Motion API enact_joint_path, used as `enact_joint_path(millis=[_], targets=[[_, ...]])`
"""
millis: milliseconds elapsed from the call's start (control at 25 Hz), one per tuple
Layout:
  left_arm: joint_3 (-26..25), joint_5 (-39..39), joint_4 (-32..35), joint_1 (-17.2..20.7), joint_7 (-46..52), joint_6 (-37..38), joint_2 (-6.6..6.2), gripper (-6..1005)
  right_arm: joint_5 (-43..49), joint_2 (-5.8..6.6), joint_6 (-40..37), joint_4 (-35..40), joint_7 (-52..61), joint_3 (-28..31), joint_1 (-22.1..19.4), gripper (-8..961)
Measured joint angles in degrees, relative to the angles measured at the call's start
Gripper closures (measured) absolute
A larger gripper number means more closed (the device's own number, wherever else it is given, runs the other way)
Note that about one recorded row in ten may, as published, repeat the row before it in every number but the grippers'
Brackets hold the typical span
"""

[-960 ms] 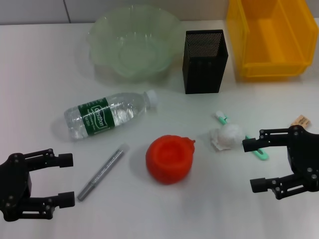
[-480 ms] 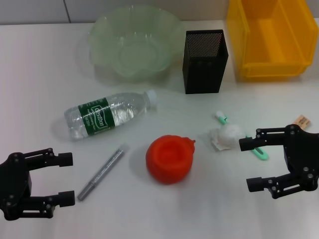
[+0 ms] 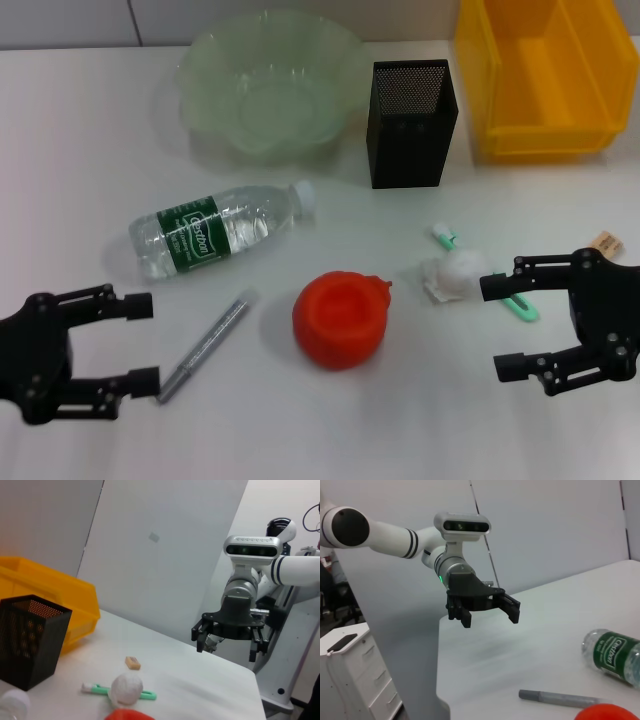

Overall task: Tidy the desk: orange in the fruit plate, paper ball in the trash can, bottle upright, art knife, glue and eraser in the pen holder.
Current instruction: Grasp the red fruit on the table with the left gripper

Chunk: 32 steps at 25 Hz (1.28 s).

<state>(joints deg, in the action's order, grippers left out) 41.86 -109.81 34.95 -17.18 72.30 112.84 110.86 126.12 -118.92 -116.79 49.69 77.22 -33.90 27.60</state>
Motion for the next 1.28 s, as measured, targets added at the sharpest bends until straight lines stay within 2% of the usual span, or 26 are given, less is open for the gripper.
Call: enact_joint_path(millis=[120,200,240,280,440,480,680,760,1040,1280], targets=[[-0.05,-0.04,2.01,-0.89,0.31,-1.31,1.54,183,0.0,0.17,-0.05,1.25,1.08,0.48,-0.31,120],[-0.05,-0.04,2.01,-0.89,0.31,-1.31,1.54,187,0.08,0.32,-0.25,2.37,2.15,0.83,-0.39,120],[0.13,-0.24,3.18,-1.65,0.38,-3.32,3.17,188,0.18,0.38,-0.37,3.2,2.84,1.0,-0.41,120],[0.47,-0.53,3.41,-2.36,0.29,-5.43,4.27,190,0.24,0.43,-0.44,3.91,3.44,1.02,-0.4,120],[0.86,-1.79,3.14,-4.28,-0.68,-11.52,7.06,196,0.76,0.53,-0.92,7.81,8.1,0.61,-0.01,120],[0.98,-1.87,2.57,-4.73,-1.07,-12.84,7.43,198,1.31,0.65,-1.11,8.9,9.82,0.46,0.47,120],[1.54,-1.57,-5.09,-8.77,-4.76,-17.98,7.67,206,4.99,2.15,-3.04,11.24,17.72,0.31,4.51,120],[1.74,-1.61,-6.0,-9.46,-5.42,-18.71,7.76,209,6.49,2.6,-3.51,11.31,19.77,0.3,6.29,119],[3.88,-1.31,-6.67,-10.91,-4.9,-19.49,7.92,220,10.82,2.78,-2.51,12.43,21.95,0.22,9.56,119],[6.8,-0.44,-9.65,-13.0,-3.2,-24.82,8.3,230,11.96,2.81,-2.91,15.49,22.36,-1.75,9.57,119]])
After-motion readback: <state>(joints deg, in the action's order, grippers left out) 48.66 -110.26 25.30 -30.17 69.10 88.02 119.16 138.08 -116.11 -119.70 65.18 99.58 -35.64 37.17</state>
